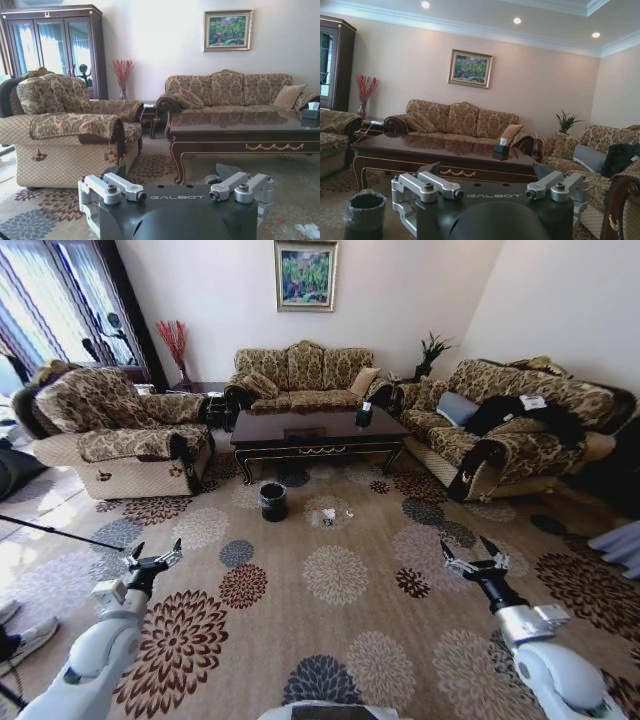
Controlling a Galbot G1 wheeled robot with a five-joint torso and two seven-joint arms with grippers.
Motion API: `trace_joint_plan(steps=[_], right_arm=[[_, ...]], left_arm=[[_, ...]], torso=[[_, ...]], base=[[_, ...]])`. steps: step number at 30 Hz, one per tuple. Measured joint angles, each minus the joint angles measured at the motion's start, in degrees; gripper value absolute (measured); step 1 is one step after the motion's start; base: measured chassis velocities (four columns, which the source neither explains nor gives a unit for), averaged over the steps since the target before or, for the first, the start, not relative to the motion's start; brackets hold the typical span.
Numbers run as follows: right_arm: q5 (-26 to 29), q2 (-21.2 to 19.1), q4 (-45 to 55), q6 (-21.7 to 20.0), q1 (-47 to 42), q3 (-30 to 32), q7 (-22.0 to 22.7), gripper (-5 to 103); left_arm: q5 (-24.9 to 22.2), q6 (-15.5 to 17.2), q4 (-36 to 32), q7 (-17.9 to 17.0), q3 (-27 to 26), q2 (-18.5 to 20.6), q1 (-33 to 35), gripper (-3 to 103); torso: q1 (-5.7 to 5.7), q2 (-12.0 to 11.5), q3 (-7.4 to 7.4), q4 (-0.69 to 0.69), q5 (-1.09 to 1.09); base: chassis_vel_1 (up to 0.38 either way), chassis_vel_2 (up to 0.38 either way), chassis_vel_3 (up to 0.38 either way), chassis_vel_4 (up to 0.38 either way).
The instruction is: Move to the front of the table and pick up the trash from the floor, then place it into the trash bin.
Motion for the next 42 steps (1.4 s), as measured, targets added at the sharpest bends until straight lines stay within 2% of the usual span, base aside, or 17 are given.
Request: trace_joint_plan(steps=[17,29,42], right_arm=[[0.12,0.60,0.36,0.46,-0.43,-0.52,-0.09,100],[-0.67,1.53,0.66,0.27,-0.10,-1.38,0.14,100],[-0.92,2.58,1.02,0.14,-0.38,-1.61,0.27,100]], left_arm=[[1.68,-1.85,0.80,0.11,-0.27,-0.26,0.34,100],[0.70,-1.12,0.26,1.14,-0.22,-1.03,0.86,100],[0.14,-0.05,-0.74,2.57,0.06,-1.68,2.13,100]], torso=[[0.00,0.00,0.00,0.01,-0.01],[0.00,-0.03,-0.01,0.01,0.00],[-1.49,-3.32,-1.79,0.00,0.00]], base=[[0.000,0.000,0.000,0.000],[0.000,0.000,0.000,0.000],[0.000,0.000,0.000,0.000]])
